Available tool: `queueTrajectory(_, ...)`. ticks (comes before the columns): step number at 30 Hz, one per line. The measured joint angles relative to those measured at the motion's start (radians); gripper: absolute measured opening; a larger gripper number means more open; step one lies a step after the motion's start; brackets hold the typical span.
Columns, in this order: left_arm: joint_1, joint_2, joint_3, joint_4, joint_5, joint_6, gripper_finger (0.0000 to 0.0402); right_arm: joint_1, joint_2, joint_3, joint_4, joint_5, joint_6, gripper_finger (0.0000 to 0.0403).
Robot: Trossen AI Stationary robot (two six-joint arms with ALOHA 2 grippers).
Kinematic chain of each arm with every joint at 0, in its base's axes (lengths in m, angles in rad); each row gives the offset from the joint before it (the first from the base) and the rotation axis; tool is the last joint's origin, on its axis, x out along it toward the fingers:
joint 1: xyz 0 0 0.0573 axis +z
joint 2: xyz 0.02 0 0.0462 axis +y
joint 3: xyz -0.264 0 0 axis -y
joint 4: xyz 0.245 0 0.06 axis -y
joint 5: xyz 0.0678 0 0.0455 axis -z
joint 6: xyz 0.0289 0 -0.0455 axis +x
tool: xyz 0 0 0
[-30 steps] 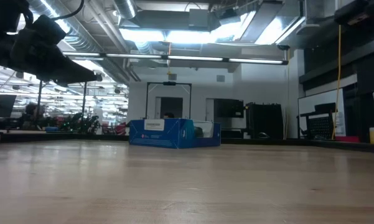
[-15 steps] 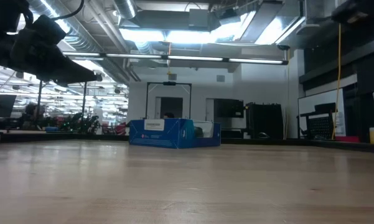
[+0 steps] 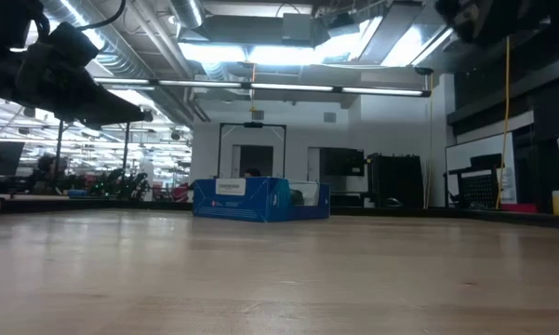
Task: Pick and place USB-C Cables
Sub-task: Adjust the gray bin
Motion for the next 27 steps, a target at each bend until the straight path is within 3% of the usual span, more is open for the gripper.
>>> queueTrajectory(5,0.0,0.0,0.0,0.0,0.0,0.0,0.0102,-0.067,-0.056,-0.118,0.183,-0.065,-0.059,0.014)
queueTrajectory(10,0.0,0.0,0.0,0.0,0.0,0.0,0.0102,-0.144,-0.183,-0.202,0.199,0.048,-0.058,0.014)
queueTrajectory(14,0.0,0.0,0.0,0.0,0.0,0.0,0.0102,-0.19,-0.259,-0.265,0.24,0.054,-0.055,0.014)
queueTrajectory(27,0.0,0.0,0.0,0.0,0.0,0.0,0.0102,-0.167,-0.313,-0.422,0.471,0.04,0.158,0.014)
